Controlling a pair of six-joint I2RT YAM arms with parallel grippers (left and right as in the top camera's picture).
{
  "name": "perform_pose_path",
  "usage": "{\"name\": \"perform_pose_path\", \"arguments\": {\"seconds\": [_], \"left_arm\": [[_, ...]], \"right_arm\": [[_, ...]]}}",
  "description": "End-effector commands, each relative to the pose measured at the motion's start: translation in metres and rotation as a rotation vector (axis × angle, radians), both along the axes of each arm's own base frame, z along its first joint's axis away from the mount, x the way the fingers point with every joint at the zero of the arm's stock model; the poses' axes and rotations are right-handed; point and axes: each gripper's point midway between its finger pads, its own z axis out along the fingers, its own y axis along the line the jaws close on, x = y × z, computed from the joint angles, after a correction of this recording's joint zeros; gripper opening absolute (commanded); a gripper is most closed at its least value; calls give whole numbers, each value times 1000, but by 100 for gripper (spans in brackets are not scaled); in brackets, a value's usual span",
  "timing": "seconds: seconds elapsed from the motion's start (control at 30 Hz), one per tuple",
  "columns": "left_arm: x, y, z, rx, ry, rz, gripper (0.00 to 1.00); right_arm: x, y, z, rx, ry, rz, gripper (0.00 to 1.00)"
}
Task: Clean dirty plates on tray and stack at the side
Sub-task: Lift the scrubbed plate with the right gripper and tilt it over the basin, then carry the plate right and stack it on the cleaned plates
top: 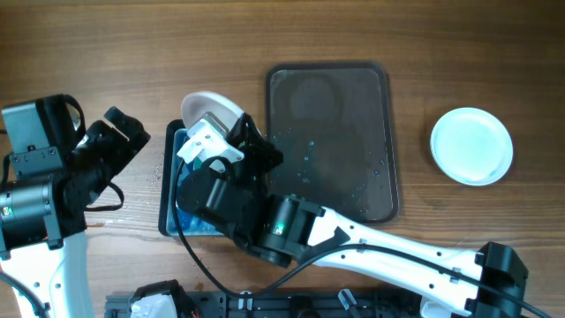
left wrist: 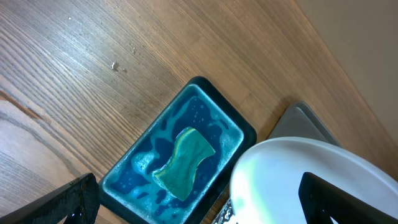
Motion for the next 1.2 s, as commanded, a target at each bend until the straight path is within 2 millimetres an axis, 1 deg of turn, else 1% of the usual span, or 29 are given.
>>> {"name": "perform_pose_path", "arguments": {"seconds": [0.0, 0.03, 0.07, 0.13, 0.17, 0.2, 0.23, 0.27, 0.3, 0.4, 0.43, 0.47, 0.5, 0.53, 0.57, 0.6, 0.67, 0.7, 0.73, 0.8, 0.87, 0.9, 0.93, 0.97, 1.0, 1.07, 1.1, 1.13, 1.17], "left_arm": [[2, 0, 4, -9, -14, -3, 100], [2, 0, 4, -9, -14, -3, 100], [2, -1, 4, -10, -14, -3, 100], [2, -1, 4, -10, -14, -3, 100], [2, 0, 4, -9, -14, -3, 100], [2, 0, 4, -9, -14, -3, 100], [2, 0, 4, -9, -14, -3, 100], [2, 0, 4, -9, -14, -3, 100], [2, 0, 4, -9, -14, -3, 100], [2, -1, 4, -10, -14, -3, 100], [2, 0, 4, -9, -14, -3, 100], [2, -1, 4, -10, -14, -3, 100], [2, 0, 4, -9, -14, -3, 100], [2, 0, 4, -9, -14, -3, 100], [2, 0, 4, -9, -14, -3, 100], [2, 0, 4, -9, -14, -3, 100], [2, 0, 4, -9, -14, -3, 100], [2, -1, 4, -10, -14, -3, 100], [2, -1, 4, -10, -14, -3, 100], [2, -1, 4, -10, -14, -3, 100], [2, -1, 4, -10, -14, -3, 100], [2, -1, 4, -10, -14, -3, 100], [2, 0, 4, -9, -14, -3, 100], [2, 0, 4, -9, -14, -3, 100], [2, -1, 4, -10, -14, -3, 100], [2, -1, 4, -10, -14, -3, 100], [2, 0, 4, -9, -14, -3, 100], [2, 0, 4, -9, -14, -3, 100], [2, 0, 4, -9, -14, -3, 100]], "right_arm": [[3, 1, -5, -23, -32, -52, 4], [8, -5, -2, 35, -59, -113, 4], [7, 4, -10, 59, -19, -67, 4], [-5, 28, -29, -22, 79, 100, 4], [-5, 25, -29, -25, 70, 77, 4], [-1, 16, -25, 16, 47, 14, 4], [6, 5, -24, 93, 37, -60, 4], [11, -1, -29, 185, 58, -107, 4], [14, -3, -41, 283, 129, -127, 4], [17, 6, -86, 474, 461, -86, 4], [19, 8, -96, 539, 570, -77, 4], [23, 8, -103, 617, 688, -62, 4], [30, 4, -104, 678, 760, -59, 4], [34, 0, -103, 720, 806, -53, 4], [42, -9, -98, 779, 857, -48, 4], [51, -23, -89, 848, 903, -42, 4], [65, -50, -72, 937, 935, -44, 4], [76, -76, -61, 994, 926, -74, 4], [83, -95, -54, 1031, 911, -110, 4], [98, -155, -42, 1130, 852, -260, 4], [107, -220, -38, 1200, 784, -416, 4], [108, -254, -40, 1236, 758, -510, 4], [107, -278, -44, 1254, 742, -576, 4], [105, -310, -50, 1274, 724, -662, 4], [100, -338, -58, 1294, 715, -750, 4], [82, -404, -81, 1304, 709, -945, 4], [74, -426, -91, 1301, 711, -1013, 5], [67, -441, -99, 1302, 716, -1065, 4], [56, -462, -113, 1302, 729, -1139, 4]]}}
